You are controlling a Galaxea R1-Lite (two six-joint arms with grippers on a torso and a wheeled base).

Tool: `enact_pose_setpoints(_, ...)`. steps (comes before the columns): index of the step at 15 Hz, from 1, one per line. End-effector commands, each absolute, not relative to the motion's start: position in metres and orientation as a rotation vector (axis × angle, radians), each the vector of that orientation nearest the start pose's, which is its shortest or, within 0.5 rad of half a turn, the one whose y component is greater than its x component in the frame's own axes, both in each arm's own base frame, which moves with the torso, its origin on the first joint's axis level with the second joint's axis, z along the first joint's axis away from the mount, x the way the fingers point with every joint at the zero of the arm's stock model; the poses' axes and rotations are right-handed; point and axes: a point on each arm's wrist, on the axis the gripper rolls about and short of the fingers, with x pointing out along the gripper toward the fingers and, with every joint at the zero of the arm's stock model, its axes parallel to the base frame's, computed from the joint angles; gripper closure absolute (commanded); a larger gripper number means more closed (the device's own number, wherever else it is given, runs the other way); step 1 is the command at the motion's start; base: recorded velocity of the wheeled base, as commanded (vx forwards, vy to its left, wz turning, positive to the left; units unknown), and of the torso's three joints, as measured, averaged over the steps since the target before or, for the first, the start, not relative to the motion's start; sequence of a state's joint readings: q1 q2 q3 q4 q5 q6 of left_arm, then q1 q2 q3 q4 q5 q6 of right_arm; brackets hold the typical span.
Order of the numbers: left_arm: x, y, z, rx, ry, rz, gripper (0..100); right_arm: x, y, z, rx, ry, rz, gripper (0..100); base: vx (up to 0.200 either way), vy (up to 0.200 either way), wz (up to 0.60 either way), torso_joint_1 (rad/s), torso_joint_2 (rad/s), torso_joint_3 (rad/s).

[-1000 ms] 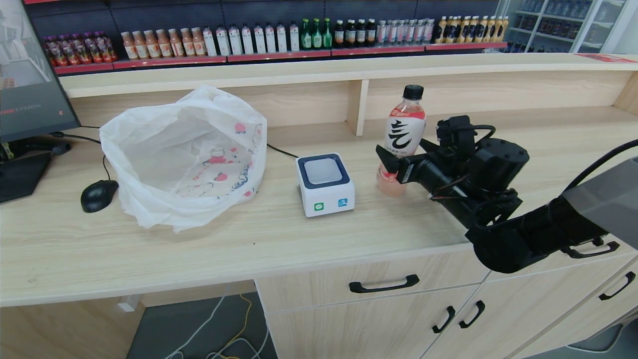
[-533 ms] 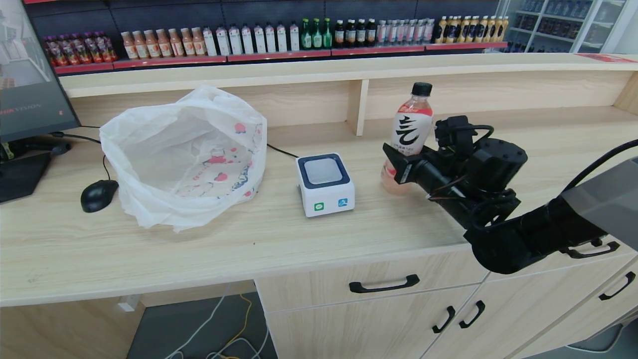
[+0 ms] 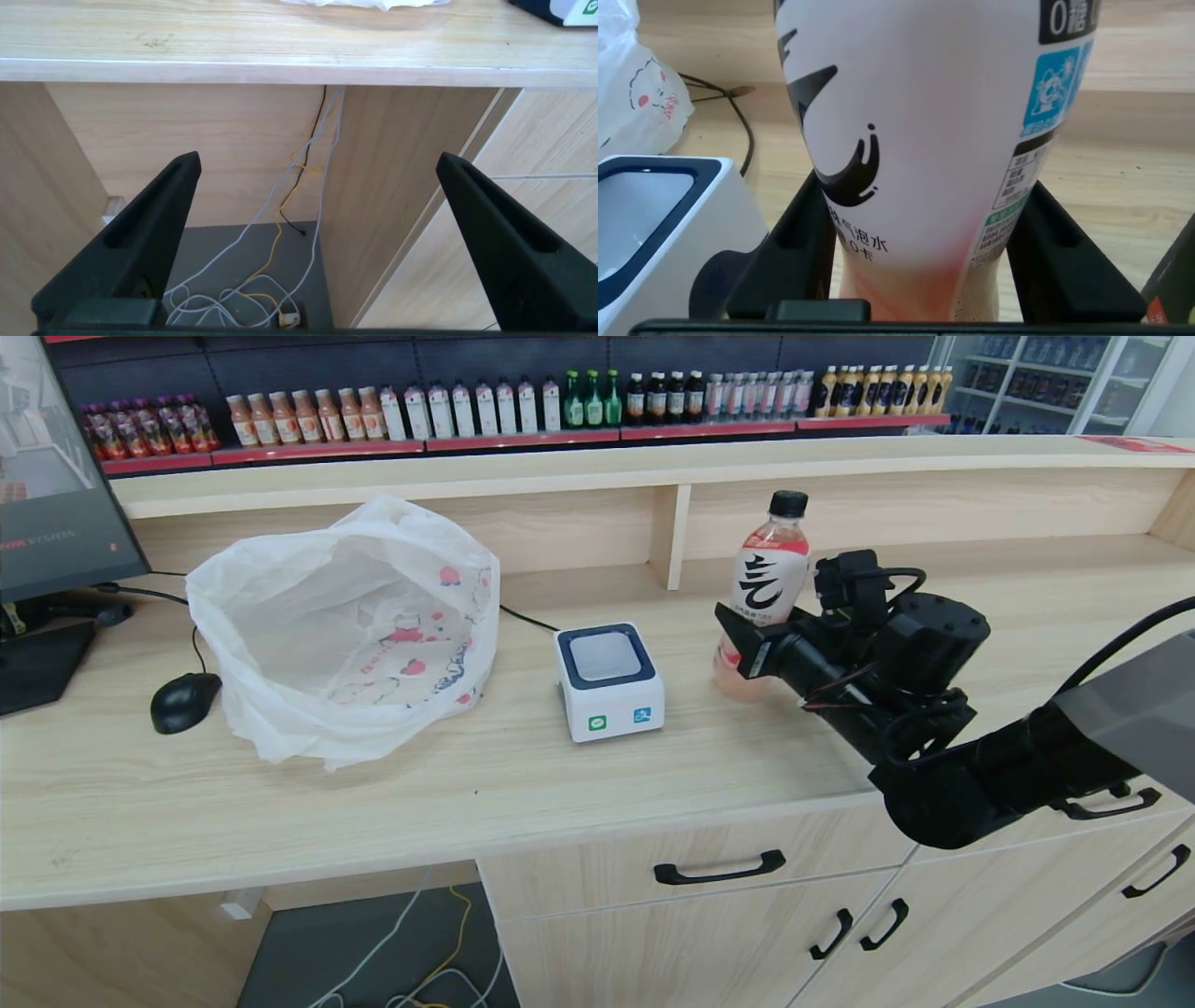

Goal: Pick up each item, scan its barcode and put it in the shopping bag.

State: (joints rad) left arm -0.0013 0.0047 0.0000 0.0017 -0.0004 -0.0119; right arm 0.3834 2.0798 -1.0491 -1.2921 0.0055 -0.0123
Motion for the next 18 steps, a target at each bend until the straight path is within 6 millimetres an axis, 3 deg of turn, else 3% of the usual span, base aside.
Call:
enact_pose_setpoints(1, -0.022, 0.0, 0.075, -0.012, 0.008, -0.001, 0, 0.367, 0.151, 0.185, 0.049, -0.28, 0.394, 100, 0.0, 0.0, 0.0, 0.0, 0.0, 0.0)
enact_pose_setpoints(7, -0.022, 0.0, 0.075, -0.012, 0.008, -0.001, 0, 0.35, 0.153, 0.204, 0.069, -0.32, 0.414, 100, 0.0, 0.0, 0.0, 0.0, 0.0, 0.0)
enact_pose_setpoints(10, -0.022, 0.0, 0.075, -0.012, 0.008, -0.001, 0, 0.32, 0.148, 0.208, 0.066, -0.297, 0.434, 100, 0.0, 0.0, 0.0, 0.0, 0.0, 0.0)
enact_pose_setpoints(11, -0.022, 0.0, 0.075, -0.012, 0.009, -0.001, 0, 0.318, 0.148, 0.208, 0.066, -0.296, 0.436, 100, 0.0, 0.0, 0.0, 0.0, 0.0, 0.0)
enact_pose_setpoints(12, -0.022, 0.0, 0.075, -0.012, 0.008, -0.001, 0, 0.293, 0.143, 0.205, 0.061, -0.281, 0.455, 100, 0.0, 0.0, 0.0, 0.0, 0.0, 0.0)
enact_pose_setpoints(18, -0.022, 0.0, 0.075, -0.011, 0.009, -0.001, 0, 0.224, 0.117, 0.183, 0.047, -0.218, 0.481, 100, 0.0, 0.0, 0.0, 0.0, 0.0, 0.0)
